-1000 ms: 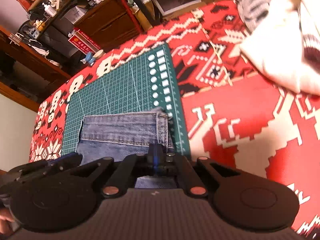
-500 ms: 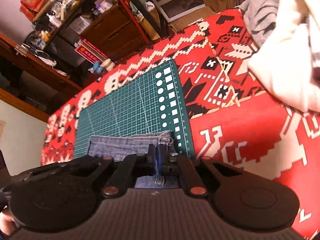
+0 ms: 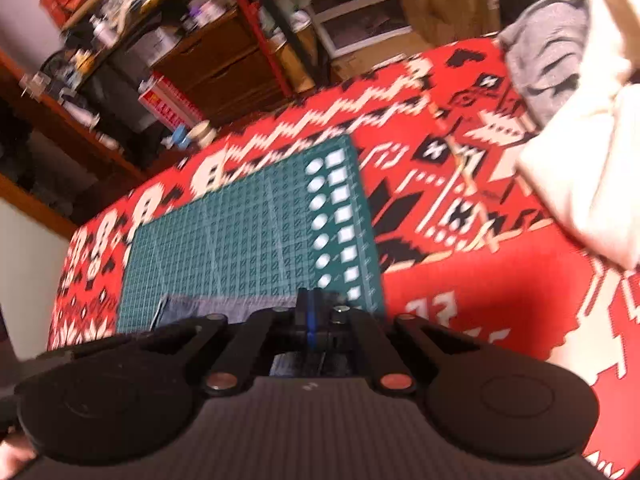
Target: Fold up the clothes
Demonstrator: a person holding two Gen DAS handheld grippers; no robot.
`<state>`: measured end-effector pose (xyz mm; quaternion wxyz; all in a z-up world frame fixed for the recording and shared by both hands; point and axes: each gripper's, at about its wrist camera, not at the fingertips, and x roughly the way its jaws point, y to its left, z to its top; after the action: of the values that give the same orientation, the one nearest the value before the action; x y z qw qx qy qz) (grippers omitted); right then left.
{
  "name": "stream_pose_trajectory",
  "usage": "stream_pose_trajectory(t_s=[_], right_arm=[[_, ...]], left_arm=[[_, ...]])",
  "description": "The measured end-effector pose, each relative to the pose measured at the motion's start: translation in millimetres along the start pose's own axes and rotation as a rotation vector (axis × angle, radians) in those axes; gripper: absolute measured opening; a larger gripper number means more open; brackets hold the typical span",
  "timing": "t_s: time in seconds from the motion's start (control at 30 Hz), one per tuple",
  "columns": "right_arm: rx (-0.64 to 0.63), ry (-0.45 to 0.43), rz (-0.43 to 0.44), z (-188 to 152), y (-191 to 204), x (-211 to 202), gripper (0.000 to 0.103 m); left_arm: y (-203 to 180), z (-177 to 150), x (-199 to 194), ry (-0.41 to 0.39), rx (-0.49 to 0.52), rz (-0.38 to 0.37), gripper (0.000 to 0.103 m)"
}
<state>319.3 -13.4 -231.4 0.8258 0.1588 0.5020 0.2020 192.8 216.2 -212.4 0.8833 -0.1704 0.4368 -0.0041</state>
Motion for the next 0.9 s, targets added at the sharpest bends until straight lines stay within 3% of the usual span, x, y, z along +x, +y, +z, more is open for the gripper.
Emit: stream_pose_trajectory(t_s=[0.03, 0.07, 0.2, 0.27, 0.33, 0.47, 0.6, 0.7, 0.9], right_arm=[[0.021, -0.011, -0.004, 2.2, -2.6, -4.3, 0.001], [0.028, -0.017, 0.003, 4.1, -4.5, -8.3, 0.010], [-0.022, -0.007, 0.048, 5.2, -5.4, -21.8, 0.018], [-0.066, 0.017, 0.051, 1.2, -2.3, -22.2, 0.023], [-0.107, 0.039, 0.042, -3.4, 0.4, -21.0, 0.026], [-0.150, 0.060, -0.002, -14.5, 0.0, -10.3, 0.029], [-0.162, 0.051, 0.026, -19.6, -2.2, -5.4, 0.026], [-0.184, 0.041, 0.026, -20.9, 0.8, -3.7, 0.016], [-0.179, 0.008, 0.033, -10.7, 12.0, -9.1, 0.010]], left_arm=[[-0.5, 0.5, -3.6, -0.010, 0.004, -0.005, 0.003], [-0.3, 1.3, -9.7, -0.029, 0.004, -0.020, 0.003], [1.2, 5.9, -40.7, -0.122, 0.023, -0.073, 0.005], [3.6, 7.7, -50.0, -0.141, 0.057, -0.052, 0.012], [8.6, 7.9, -49.5, -0.121, 0.075, -0.020, 0.021], [20.0, 1.1, -33.1, -0.038, 0.079, 0.008, 0.022], [30.1, -7.3, -19.9, -0.018, 0.035, -0.032, 0.029], [30.8, -10.5, -15.2, -0.038, 0.033, -0.040, 0.020], [25.1, -0.3, -22.5, -0.062, 0.075, -0.025, 0.013]])
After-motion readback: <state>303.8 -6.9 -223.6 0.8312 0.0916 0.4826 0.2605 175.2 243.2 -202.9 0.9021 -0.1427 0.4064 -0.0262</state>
